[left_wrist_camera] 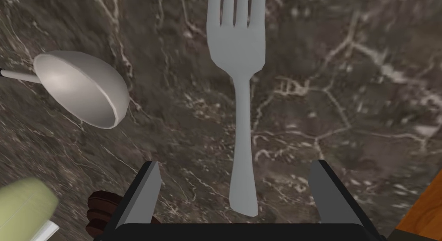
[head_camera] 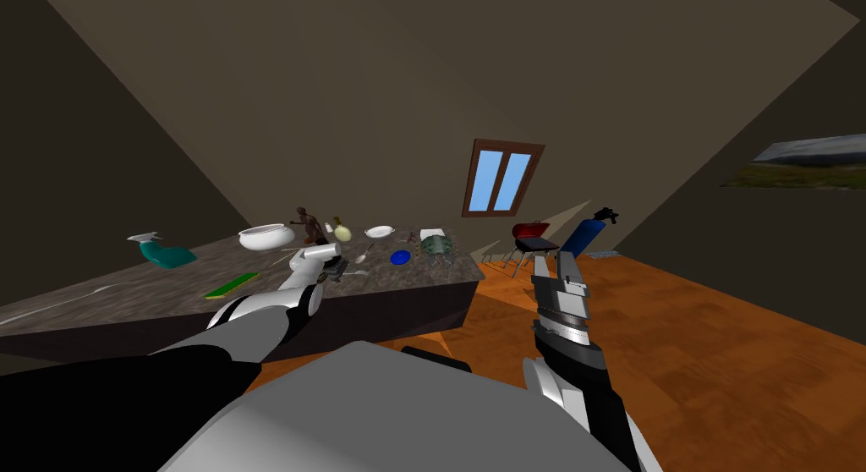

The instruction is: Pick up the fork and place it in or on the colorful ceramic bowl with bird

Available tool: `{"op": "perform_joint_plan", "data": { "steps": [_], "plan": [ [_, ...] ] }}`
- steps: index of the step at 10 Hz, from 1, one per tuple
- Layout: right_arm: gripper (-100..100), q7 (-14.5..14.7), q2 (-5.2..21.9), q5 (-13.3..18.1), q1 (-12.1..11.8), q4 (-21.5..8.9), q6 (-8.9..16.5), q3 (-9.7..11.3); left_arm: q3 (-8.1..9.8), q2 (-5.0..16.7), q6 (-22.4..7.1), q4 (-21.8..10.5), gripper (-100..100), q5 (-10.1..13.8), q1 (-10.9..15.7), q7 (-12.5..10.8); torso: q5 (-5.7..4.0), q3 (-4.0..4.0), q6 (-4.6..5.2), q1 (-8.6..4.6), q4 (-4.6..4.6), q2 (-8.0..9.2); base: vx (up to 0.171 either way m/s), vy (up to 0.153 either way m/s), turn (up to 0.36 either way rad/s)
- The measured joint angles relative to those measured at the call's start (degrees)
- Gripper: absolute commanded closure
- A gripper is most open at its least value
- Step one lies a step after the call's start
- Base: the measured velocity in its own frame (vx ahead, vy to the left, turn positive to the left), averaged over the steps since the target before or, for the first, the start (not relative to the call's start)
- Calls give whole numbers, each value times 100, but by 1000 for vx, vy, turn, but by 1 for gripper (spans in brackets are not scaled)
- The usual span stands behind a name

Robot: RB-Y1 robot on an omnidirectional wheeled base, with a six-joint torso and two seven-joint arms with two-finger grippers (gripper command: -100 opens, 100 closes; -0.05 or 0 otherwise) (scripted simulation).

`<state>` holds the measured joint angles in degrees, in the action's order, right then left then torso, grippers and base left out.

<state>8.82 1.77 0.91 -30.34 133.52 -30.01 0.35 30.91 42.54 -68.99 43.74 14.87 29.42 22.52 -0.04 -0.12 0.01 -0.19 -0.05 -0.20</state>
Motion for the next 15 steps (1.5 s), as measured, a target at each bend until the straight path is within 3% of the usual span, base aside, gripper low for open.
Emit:
{"op": "perform_joint_plan", "data": {
  "steps": [5, 6, 7, 8, 9, 11, 12, 15],
  "plan": [
    [0, 0, 0, 0, 0, 0, 0, 0, 588, 205, 211, -473, -100, -66, 6, 669, 1, 2, 1, 9, 1, 5, 47, -49, -4],
    [0, 0, 0, 0, 0, 0, 0, 0, 735, 344, 353, -835, -100, -88, 79, 856, -1, -1, 1, -1, 0, -2, 62, -68, 7],
    [0, 0, 0, 0, 0, 0, 0, 0, 879, 390, 438, -962, -100, -111, 89, 1040, -2, -2, 1, -3, -1, -3, 24, -31, 3],
    [0, 0, 0, 0, 0, 0, 0, 0, 954, 358, 402, -850, -100, -113, 23, 1115, 0, 3, 2, 7, 1, 7, 49, -67, -13],
    [0, 0, 0, 0, 0, 0, 0, 0, 1077, 468, 505, -1154, -100, -165, 104, 1258, -1, 1, 1, -2, 1, 2, 61, -69, 0],
    [0, 0, 0, 0, 0, 0, 0, 0, 1328, 476, 504, -1086, -100, -161, -15, 1506, 0, 2, 2, 8, 1, 6, 43, -39, -6],
    [0, 0, 0, 0, 0, 0, 0, 0, 1501, 477, 474, -1029, -100, -180, -126, 1618, 1, 1, 0, 4, 0, 1, 60, -65, 4],
    [0, 0, 0, 0, 0, 0, 0, 0, 2006, 706, 726, -1527, -100, -232, -114, 2146, 7, -5, 2, -1, -5, -4, 55, -65, 1]
  ]
}}
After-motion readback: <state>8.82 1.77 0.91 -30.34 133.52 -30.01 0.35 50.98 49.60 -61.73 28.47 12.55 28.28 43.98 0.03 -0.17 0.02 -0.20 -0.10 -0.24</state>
